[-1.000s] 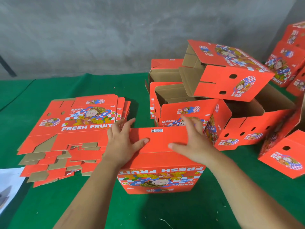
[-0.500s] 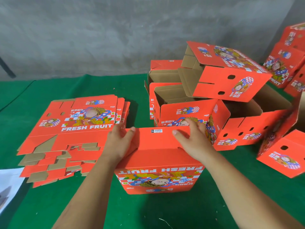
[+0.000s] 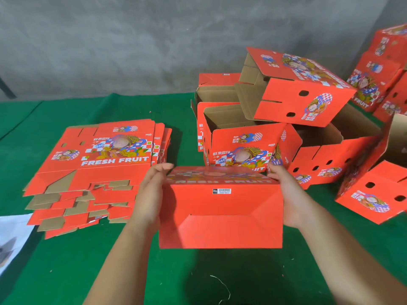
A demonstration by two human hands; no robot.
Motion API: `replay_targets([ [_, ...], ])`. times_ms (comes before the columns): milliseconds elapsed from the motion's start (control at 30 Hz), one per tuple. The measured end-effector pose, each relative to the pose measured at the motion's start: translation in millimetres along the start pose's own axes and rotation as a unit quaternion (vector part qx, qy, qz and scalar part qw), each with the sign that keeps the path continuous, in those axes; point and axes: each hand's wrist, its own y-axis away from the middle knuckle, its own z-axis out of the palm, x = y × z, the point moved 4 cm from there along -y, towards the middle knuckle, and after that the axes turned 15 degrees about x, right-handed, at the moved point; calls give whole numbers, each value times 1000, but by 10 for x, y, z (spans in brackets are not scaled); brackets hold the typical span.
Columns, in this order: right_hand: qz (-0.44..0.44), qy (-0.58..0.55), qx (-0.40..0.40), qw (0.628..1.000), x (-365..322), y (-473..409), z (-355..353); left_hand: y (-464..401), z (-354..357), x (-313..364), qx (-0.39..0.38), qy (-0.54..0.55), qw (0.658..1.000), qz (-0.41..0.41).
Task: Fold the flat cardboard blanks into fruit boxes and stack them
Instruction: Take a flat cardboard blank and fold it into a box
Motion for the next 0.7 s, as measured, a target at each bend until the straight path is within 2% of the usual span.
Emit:
replay_targets([
  [67,35,35,-40,998,48,35,-57,153,60,-56,5,96,995,8],
  [100,58,40,-60,996,121,56,-92,224,31,-130,-15,142,990,19],
  [167,69,42,-86,993,304,67,-165,247,26,-238,-53,162,984,45],
  [267,-12,68,-95,993,425,50,-197,143,57,-318,-73,157,985,11],
  [367,-82,88,-111,986,450,61,-197,227,126,-443,-145,121,981,-53],
  [433,-128,116,-104,979,488,36,-223,237,168,-523,-103,84,989,-67],
  [500,-159,163,-77,971,555,0,-265,202,149,-565,-5,48,998,-50],
  [533,-178,187,-54,965,590,-38,-298,191,145,-579,12,39,998,-38],
  [600,-217,212,16,953,659,-121,-386,188,184,-620,-26,29,999,-13],
  [700,-242,191,136,941,743,-260,-575,255,344,-612,-137,-31,990,25],
])
